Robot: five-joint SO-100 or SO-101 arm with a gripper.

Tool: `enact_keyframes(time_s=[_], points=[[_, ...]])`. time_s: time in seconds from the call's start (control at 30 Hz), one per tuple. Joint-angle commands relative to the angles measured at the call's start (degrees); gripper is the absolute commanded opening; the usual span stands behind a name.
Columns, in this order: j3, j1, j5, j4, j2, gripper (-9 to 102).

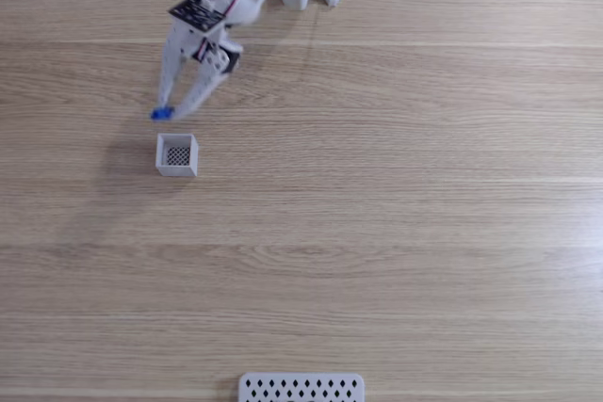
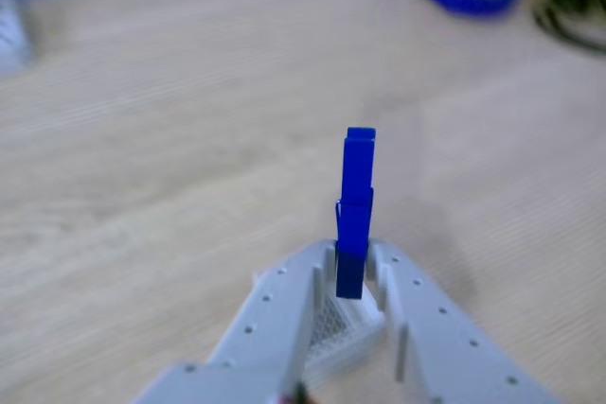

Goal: Grasp a peg and put it in the crate.

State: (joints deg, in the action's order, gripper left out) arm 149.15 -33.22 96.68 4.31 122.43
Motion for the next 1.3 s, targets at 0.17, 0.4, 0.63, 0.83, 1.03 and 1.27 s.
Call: enact_keyframes(time_s=[0.17,0.4,0.63,0.83,1.03,1.27], points=[[-2.55,1.32,0.79,-19.07,-14.15,-1],[-2.55,1.23,0.62,-19.34,-17.40,-1],[-5.10,1.14,0.62,-19.69,-20.83,-1],[-7.56,0.26,0.53,-19.95,-23.47,-1],[-8.00,-0.35,0.62,-20.04,-23.82,-1],[-7.38,-1.14,0.62,-20.04,-23.12,8]])
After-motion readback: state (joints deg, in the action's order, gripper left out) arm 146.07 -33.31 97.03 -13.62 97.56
